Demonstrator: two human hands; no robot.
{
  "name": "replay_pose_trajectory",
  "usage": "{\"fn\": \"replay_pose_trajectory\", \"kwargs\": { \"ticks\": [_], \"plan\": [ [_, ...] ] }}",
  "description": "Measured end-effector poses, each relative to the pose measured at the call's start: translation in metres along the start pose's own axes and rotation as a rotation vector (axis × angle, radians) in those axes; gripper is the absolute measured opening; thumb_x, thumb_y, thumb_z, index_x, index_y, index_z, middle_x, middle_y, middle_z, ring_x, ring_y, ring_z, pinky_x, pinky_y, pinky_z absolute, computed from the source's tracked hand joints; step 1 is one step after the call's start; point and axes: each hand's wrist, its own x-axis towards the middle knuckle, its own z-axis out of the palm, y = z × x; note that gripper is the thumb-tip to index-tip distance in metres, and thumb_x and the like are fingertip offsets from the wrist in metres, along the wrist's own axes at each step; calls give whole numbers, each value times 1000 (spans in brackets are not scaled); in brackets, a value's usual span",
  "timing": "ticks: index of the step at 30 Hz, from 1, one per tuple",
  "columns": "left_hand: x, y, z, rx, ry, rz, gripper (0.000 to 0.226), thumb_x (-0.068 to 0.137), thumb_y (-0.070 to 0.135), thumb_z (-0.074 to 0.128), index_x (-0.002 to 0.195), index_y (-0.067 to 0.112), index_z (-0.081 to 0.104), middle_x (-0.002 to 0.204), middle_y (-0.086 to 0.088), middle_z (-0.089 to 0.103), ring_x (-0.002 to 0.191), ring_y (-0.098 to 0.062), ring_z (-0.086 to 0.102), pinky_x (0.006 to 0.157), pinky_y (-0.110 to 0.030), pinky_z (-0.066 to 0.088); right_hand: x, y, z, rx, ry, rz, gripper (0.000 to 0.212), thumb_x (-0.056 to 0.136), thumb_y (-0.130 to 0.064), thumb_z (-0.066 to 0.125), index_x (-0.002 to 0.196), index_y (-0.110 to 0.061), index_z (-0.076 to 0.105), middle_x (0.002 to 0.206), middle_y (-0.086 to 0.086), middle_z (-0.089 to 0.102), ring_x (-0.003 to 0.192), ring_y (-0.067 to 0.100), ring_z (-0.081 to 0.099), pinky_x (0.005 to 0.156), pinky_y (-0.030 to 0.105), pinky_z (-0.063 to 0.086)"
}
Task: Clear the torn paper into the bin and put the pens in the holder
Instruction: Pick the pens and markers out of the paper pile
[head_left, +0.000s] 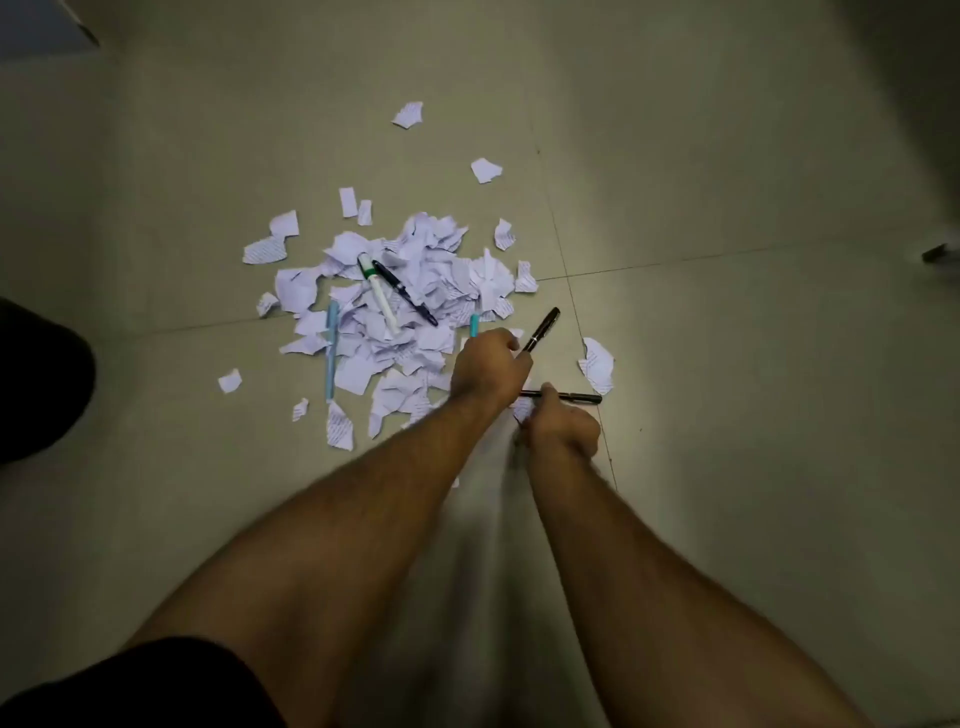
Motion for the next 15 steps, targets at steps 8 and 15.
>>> {"fn": "replay_pose_trajectory", "kwargs": {
  "ticks": [8,15],
  "plan": [
    [16,18,9,426,-90,98,20,90,18,62,107,7,64,114,-14,65,106,-30,63,82,-37,53,13,-9,-8,27,9,-72,39,78,-40,68,103,-10,70,109,8,72,102,31,67,82,33,51],
    [17,16,6,218,9,80,18,82,25,63,87,8,65,92,-8,69,84,-27,63,63,-28,43,18,-9,-8,28,12,-143,31,75,-43,66,89,-16,72,94,4,72,90,28,67,72,28,48]
  ]
}}
